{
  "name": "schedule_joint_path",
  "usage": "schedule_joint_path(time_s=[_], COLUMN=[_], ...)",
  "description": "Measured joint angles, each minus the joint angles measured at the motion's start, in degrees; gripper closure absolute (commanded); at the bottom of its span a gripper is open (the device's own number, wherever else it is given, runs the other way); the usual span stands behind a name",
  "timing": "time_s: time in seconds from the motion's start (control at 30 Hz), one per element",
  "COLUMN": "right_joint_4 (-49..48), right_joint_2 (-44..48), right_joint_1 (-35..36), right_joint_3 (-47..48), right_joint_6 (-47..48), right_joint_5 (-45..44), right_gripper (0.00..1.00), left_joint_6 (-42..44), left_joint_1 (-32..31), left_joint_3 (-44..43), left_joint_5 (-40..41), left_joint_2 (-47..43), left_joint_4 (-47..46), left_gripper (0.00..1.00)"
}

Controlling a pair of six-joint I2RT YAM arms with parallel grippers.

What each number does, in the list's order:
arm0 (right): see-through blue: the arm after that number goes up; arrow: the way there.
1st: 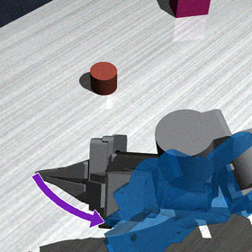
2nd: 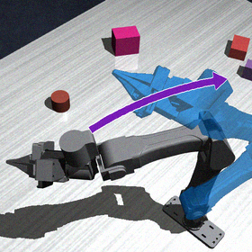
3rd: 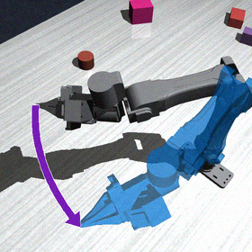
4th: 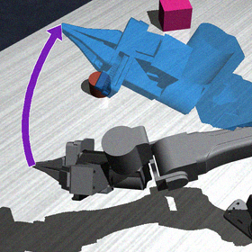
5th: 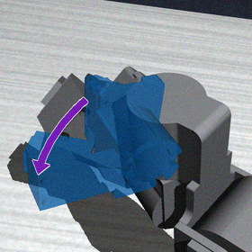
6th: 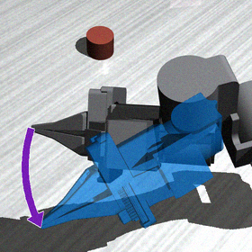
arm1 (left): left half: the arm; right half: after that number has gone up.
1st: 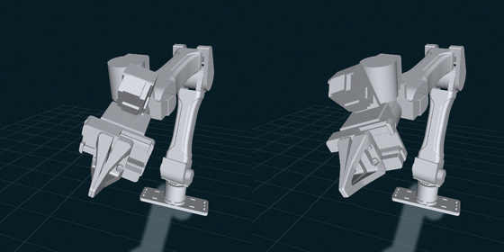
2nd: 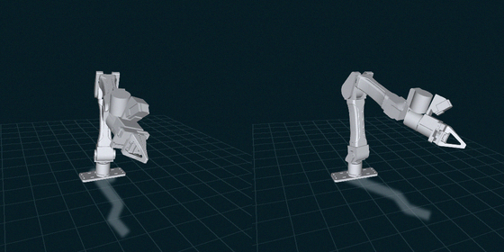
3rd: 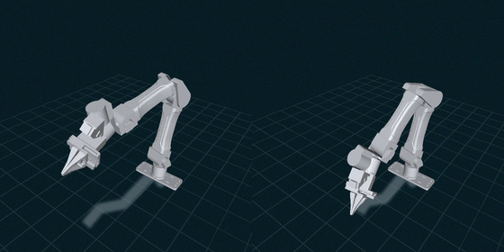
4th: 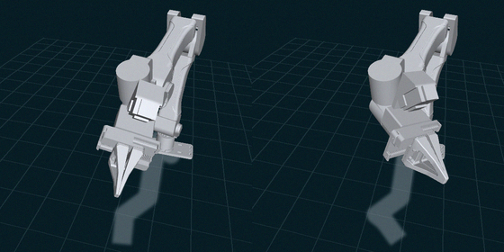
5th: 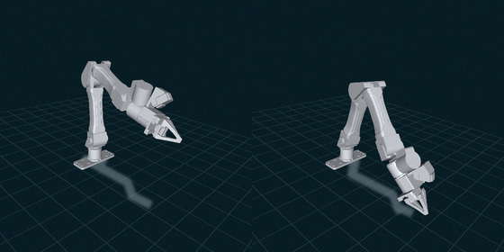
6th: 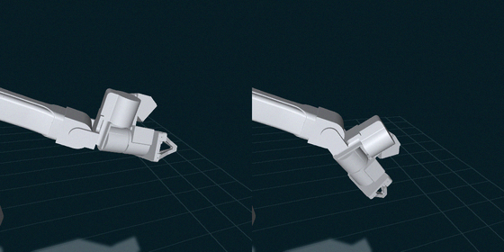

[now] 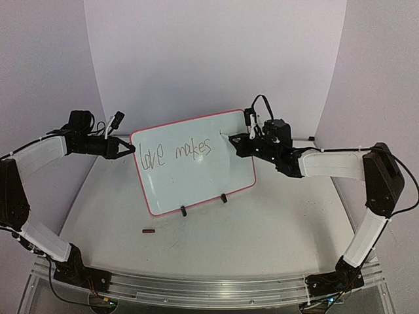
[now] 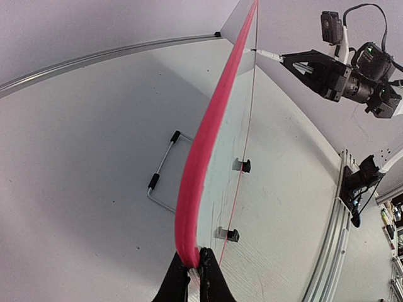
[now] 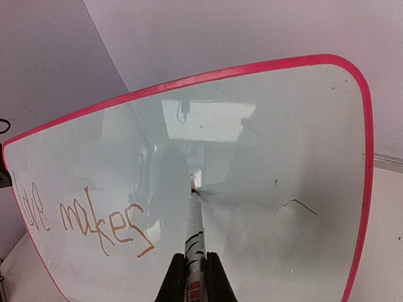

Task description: Write a sentence on the whiteboard

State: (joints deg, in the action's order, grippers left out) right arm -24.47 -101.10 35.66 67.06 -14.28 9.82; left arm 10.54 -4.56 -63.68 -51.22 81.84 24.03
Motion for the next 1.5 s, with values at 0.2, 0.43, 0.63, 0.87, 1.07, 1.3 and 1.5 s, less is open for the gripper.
schedule_joint_path(time_s=[0.2,0.43,0.63,0.87,1.07,1.3,1.5], right_joint_4=[-1.7,-1.9,-0.7,-0.2,-0.2,0.1,0.1], right_joint_2=[0.0,0.5,1.8,4.3,5.1,4.5,3.1], right_joint_1=[0.0,0.1,0.1,0.0,0.0,0.0,0.0], right_joint_3=[-4.3,-6.4,-6.6,-6.6,-6.4,-4.6,-3.5], right_joint_6=[-1.1,-1.9,-1.8,-1.4,-1.2,-1.2,-1.2], right_joint_5=[1.0,1.4,-1.2,-3.0,-2.9,-2.9,-2.9], right_gripper=[1.00,1.00,1.00,1.00,1.00,1.00,1.00], left_joint_6=[-0.3,-0.5,-0.4,-0.1,-0.1,-0.1,-0.1], left_joint_1=[0.0,0.0,0.0,-0.1,-0.1,-0.1,-0.1], left_joint_3=[0.0,0.0,0.0,0.0,0.0,0.0,0.0], left_joint_5=[0.2,0.4,0.3,0.2,0.2,0.2,0.2], left_joint_2=[0.1,0.2,0.2,0.2,0.2,0.2,0.2], left_joint_4=[0.1,0.1,0.1,0.1,0.1,0.1,0.1], left_gripper=[1.00,1.00,1.00,1.00,1.00,1.00,1.00])
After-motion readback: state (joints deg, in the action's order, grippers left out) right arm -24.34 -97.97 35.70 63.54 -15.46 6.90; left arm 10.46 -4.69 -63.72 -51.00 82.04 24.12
